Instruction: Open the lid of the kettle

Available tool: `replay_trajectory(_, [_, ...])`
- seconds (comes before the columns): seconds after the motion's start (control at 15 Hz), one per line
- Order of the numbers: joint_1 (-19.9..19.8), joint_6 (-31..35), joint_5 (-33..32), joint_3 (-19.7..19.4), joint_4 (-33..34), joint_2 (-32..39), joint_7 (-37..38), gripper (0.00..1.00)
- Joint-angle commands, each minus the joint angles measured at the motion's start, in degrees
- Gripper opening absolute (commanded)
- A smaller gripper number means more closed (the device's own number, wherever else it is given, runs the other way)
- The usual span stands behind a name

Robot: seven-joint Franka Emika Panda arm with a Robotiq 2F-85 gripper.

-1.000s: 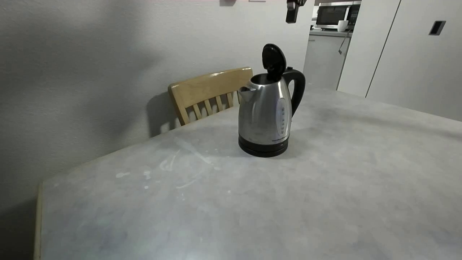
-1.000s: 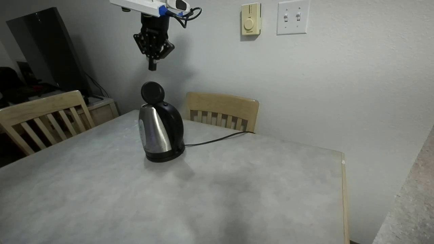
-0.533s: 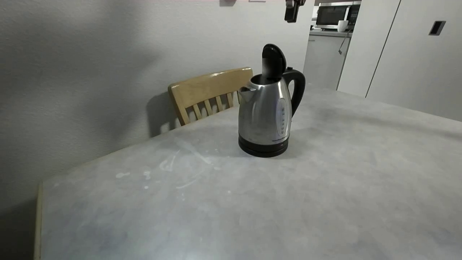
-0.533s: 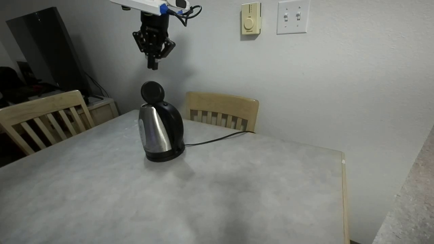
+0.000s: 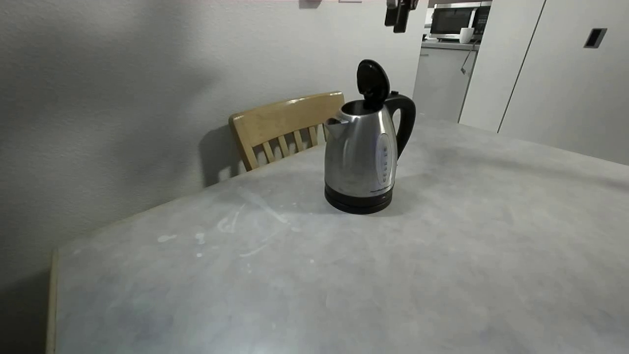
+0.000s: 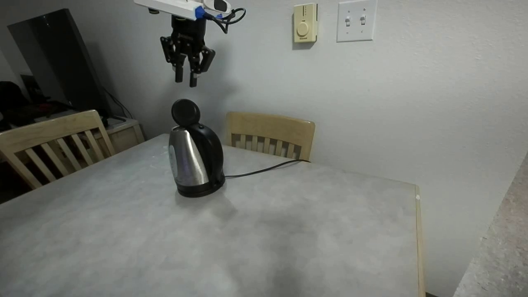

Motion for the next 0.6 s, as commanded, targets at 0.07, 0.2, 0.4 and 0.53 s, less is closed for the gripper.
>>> replay_trajectory(0.07, [0.01, 0.83, 0.23, -0.04, -0.08, 0.02, 0.42, 0.80])
replay_trajectory(0.2, [-0.04, 1.06, 0.38, 0.00, -0.08, 0.00, 0.52, 0.95])
replay_trajectory(0.4, [-0.13, 1.96, 0.81, 0.08, -0.15, -0.18, 0.61, 1.00])
replay_trajectory(0.53, [-0.15, 3.03, 1.08, 0.14, -0.26, -0.38, 0.50, 1.00])
